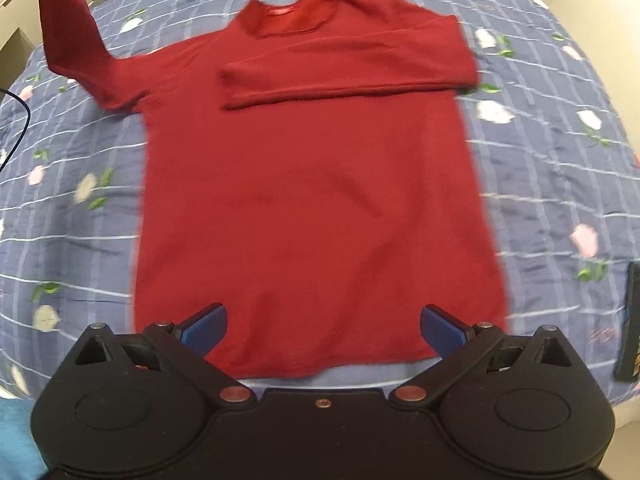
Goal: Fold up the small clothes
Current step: 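Fold the held sleeve across the shirt body and open the left tool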
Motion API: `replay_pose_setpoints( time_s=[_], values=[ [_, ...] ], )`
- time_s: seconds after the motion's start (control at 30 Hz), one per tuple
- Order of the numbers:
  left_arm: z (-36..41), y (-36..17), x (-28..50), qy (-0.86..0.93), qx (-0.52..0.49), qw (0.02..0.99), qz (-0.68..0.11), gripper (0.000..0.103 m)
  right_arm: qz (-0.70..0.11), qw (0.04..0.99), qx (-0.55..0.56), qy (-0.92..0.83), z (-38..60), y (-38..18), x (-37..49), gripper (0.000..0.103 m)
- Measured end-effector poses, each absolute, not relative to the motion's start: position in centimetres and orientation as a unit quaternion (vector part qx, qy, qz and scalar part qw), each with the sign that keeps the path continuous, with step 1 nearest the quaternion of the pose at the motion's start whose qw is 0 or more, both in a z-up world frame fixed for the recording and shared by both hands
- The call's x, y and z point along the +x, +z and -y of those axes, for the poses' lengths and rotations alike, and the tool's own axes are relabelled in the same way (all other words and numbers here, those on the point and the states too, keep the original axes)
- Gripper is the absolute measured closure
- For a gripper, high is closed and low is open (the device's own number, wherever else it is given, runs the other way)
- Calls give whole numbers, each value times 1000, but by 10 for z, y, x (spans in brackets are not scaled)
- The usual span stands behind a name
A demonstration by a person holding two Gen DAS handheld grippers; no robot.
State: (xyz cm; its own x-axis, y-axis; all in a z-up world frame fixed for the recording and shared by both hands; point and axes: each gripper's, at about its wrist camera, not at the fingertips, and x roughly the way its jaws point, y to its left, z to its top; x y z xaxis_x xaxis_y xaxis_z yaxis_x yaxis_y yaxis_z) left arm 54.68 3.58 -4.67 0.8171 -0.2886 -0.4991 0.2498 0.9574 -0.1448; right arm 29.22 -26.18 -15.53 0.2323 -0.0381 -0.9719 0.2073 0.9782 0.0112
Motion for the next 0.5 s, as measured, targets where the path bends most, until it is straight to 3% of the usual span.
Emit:
replay_pose_setpoints(
  time_s=[0.2,0.5],
  values=[
    [79,-72,522,-184,3,940,-287,103,-615,777,76,-106,334,-159,273,1],
    [207,-164,496,-235,58,902,-357,103,-627,759,86,-155,396,-168,234,1]
  ],
)
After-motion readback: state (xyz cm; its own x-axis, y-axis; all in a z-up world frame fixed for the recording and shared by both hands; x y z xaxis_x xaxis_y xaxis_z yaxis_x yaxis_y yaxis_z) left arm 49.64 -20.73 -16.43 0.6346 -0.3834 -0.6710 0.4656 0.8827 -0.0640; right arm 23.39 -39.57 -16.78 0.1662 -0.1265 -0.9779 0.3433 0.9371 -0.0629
